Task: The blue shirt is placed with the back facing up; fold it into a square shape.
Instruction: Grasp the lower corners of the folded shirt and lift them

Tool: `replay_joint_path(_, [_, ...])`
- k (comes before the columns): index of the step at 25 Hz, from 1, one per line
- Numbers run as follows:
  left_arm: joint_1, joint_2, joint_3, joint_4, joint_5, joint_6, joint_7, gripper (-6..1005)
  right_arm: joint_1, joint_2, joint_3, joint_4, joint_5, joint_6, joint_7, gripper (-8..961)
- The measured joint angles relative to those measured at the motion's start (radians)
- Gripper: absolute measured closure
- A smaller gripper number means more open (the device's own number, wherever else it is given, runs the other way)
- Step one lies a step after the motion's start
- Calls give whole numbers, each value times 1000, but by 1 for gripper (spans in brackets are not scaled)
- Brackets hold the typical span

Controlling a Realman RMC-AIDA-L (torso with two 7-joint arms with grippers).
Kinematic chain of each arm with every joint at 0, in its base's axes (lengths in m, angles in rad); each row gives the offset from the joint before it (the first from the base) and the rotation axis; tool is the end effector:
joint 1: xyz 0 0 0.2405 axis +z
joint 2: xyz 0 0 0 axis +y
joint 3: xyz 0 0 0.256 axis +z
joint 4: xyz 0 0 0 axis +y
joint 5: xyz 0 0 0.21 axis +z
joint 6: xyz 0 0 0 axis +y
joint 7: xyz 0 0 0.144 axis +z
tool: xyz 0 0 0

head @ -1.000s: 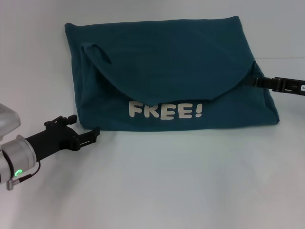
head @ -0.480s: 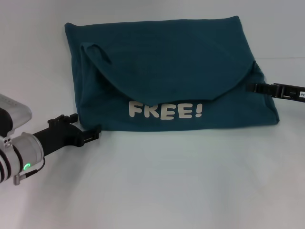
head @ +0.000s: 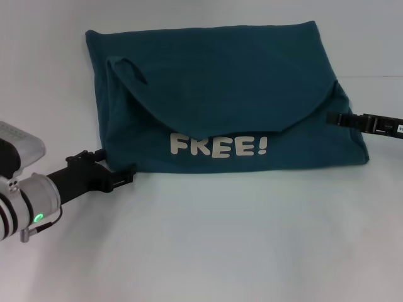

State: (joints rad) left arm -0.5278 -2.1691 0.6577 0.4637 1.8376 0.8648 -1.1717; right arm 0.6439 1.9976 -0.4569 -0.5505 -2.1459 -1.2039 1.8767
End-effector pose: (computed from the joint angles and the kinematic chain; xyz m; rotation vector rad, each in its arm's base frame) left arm -0.3206 0.3615 -0.0454 -2.1951 -0.8290 -0.3960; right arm 0.3017 0.3942 0.0420 -2.1680 1.3121 0.6440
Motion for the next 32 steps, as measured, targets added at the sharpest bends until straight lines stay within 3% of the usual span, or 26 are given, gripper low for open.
replay_joint_path(25, [-21, 0, 35, 0, -2, -41, -14, 304, -12, 9, 1, -5, 0, 5, -2, 381])
replay_joint_path(32, [-19, 0, 36, 5, -1, -41, -23, 599, -17, 9, 3, -5, 0, 5, -2, 381])
